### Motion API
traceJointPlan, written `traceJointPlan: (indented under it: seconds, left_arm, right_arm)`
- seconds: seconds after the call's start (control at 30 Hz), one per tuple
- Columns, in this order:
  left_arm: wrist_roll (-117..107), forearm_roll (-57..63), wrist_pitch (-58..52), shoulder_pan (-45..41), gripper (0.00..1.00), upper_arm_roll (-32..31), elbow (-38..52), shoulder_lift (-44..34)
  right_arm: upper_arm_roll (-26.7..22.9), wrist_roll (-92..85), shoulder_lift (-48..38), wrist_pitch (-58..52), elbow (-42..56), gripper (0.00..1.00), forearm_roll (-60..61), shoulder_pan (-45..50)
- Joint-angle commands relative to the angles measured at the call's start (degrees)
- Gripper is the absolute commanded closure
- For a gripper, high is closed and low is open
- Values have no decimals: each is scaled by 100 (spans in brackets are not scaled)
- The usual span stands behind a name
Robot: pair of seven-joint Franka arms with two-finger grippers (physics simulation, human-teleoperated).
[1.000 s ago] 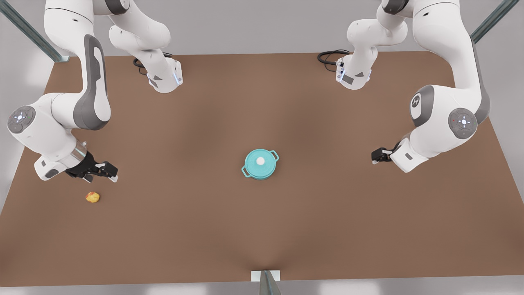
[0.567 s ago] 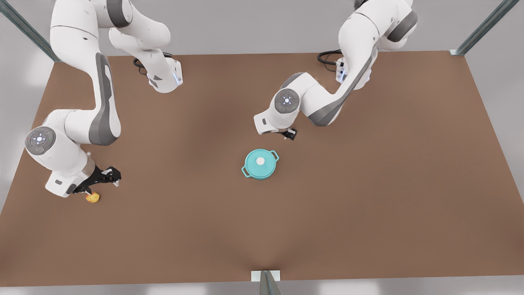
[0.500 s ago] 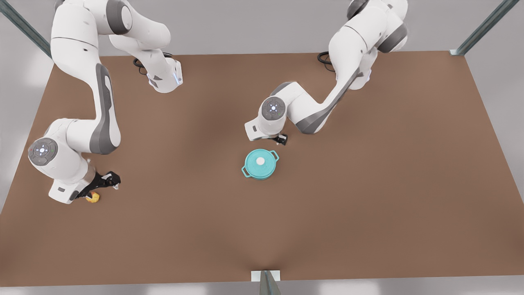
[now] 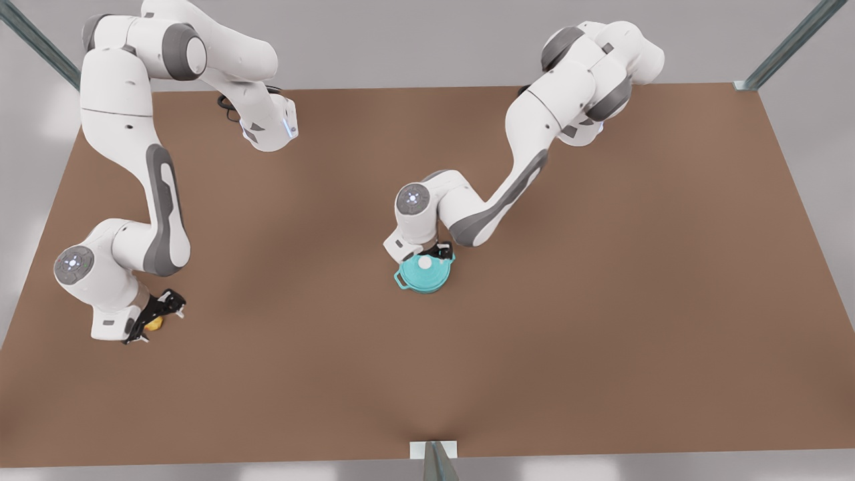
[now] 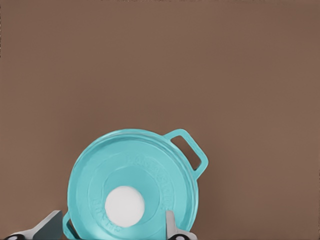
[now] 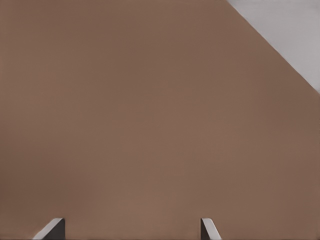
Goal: Open the pot lid and put the potato into the pot
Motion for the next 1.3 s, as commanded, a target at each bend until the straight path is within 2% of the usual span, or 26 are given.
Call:
traceJointPlan:
  seconds: [0.0, 0.1, 0.2, 0.37, 0.73, 0.77, 0.8, 0.83, 0.87, 0.9, 0.93, 1.03, 1.17, 1.27]
  left_arm:
    - [-2085, 111, 362, -13, 0, -3, -134, -7]
    - [-2076, 111, 433, 14, 0, -3, -143, -7]
    - [-2050, 146, 477, 22, 0, 6, -143, 19]
    - [-2050, 243, 477, 14, 0, 6, -161, 81]
    - [-2050, 472, 477, 22, 0, 15, -152, 300]
    - [-2050, 472, 477, 22, 2, 15, -152, 292]
    - [-2041, 472, 468, 22, 16, 15, -152, 292]
    - [-1883, 445, 398, 101, 37, 6, -134, 265]
    - [-1847, 419, 380, 102, 48, 6, -125, 248]
    - [-1874, 410, 371, 84, 54, -3, -117, 248]
    - [-1865, 410, 336, 84, 55, -11, -108, 239]
    - [-1830, 410, 64, 93, 70, -55, -46, 221]
    - [-1593, 357, -455, 119, 70, -64, 322, 177]
    - [-592, 401, -508, 944, 70, 6, 595, 230]
  right_arm:
    - [-5, -2840, 64, 214, -3, 0, 95, -70]
    - [-23, -2708, 249, -700, 260, 0, 112, -70]
    - [-67, -2716, 398, -1017, 287, 0, 69, -114]
    - [-102, -2796, 890, -1061, 541, 0, 42, -281]
    - [-181, -3042, 1303, -1096, 990, 0, -11, -623]
    - [-181, -3042, 1356, -1079, 1025, 0, -2, -623]
    - [-181, -3042, 1426, -1079, 1122, 0, -2, -641]
    - [-181, -3051, 1470, -1070, 1175, 0, -2, -659]
    - [-181, -3051, 1479, -1052, 1183, 0, -2, -659]
    - [-181, -3051, 1550, -1052, 1280, 0, -2, -667]
    - [-181, -3051, 1611, -1052, 1350, 0, -2, -702]
    - [-181, -3086, 1760, -991, 1430, 0, -2, -738]
    - [-181, -3086, 1769, -701, 1377, 0, 16, -746]
    - [-181, -3200, 1804, -534, 1324, 0, 42, -790]
